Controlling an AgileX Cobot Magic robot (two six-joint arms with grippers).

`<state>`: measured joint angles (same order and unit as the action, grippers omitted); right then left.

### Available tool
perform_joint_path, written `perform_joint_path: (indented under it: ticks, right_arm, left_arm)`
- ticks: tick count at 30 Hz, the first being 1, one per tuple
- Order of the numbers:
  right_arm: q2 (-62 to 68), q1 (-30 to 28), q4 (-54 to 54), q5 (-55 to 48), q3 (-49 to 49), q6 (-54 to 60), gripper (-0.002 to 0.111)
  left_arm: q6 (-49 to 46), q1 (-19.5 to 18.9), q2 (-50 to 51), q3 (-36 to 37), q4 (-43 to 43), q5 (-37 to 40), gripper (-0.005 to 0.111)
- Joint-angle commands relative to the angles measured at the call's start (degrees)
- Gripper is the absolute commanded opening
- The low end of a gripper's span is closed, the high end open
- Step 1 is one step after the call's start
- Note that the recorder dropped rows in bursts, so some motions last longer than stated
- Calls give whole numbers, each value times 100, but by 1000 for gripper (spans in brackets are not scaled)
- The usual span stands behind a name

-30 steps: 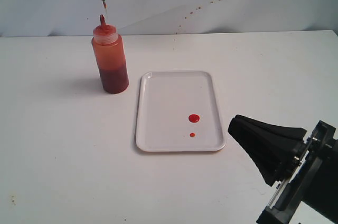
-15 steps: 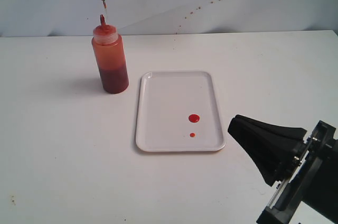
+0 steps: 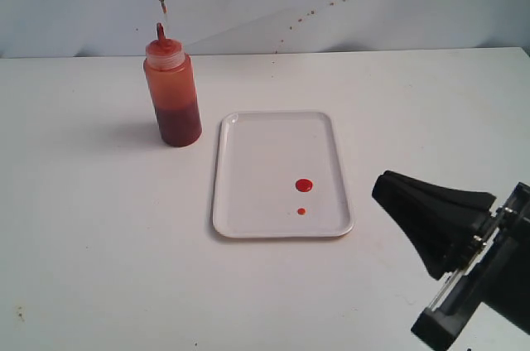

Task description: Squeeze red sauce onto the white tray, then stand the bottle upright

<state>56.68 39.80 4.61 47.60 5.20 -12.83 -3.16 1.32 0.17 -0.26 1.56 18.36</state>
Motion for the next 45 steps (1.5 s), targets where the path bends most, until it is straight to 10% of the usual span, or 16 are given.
perform_joint_path:
  ticks: [1,20,45]
  right_arm:
    - [-597,-560,-24,-473,-2,90,0]
    - [-3868,-3828,1188,-4036,-2,-944,0]
    - [-4641,-4097,998,-4378,-2,-910,0]
  left_arm:
    - [-33,29,-17,26,50,-36,0]
    - [-33,29,-17,26,50,-36,0]
    - [-33,29,-17,26,50,-36,0]
